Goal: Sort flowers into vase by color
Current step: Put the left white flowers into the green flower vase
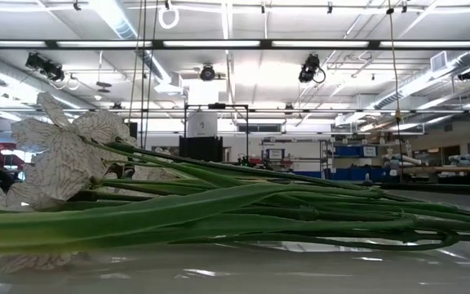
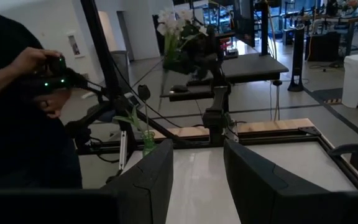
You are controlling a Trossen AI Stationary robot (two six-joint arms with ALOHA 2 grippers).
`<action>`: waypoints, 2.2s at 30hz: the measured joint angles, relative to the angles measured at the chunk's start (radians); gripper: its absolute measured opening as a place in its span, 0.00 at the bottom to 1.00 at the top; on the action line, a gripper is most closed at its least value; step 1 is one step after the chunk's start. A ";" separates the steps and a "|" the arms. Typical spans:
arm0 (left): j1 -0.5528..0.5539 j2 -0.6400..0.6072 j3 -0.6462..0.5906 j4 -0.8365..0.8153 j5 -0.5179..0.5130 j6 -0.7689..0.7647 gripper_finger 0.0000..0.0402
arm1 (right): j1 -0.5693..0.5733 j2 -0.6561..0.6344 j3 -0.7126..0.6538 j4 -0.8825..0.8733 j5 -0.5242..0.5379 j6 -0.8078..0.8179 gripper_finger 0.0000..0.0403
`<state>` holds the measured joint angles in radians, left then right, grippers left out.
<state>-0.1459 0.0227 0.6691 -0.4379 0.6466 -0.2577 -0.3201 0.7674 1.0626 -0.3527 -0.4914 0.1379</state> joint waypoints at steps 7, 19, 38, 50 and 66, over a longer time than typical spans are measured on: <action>0.000 0.001 -0.136 0.208 0.099 -0.072 0.05 | 0.000 0.000 0.000 0.000 0.000 0.000 0.37; -0.002 0.002 -0.264 0.321 0.098 -0.057 0.05 | 0.000 0.000 0.000 0.000 0.000 0.000 0.37; -0.182 0.002 -0.483 0.596 0.006 -0.081 0.05 | 0.000 0.000 0.000 0.000 0.000 0.000 0.37; -0.184 0.003 -0.497 0.555 -0.010 0.124 0.05 | 0.000 0.000 0.000 0.000 0.000 0.000 0.37; -0.183 0.017 -0.496 0.458 -0.010 0.045 0.36 | 0.000 0.000 0.000 0.000 0.000 0.000 0.37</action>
<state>-0.3294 0.0394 0.1727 0.0197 0.6361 -0.2125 -0.3199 0.7677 1.0626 -0.3530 -0.4912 0.1379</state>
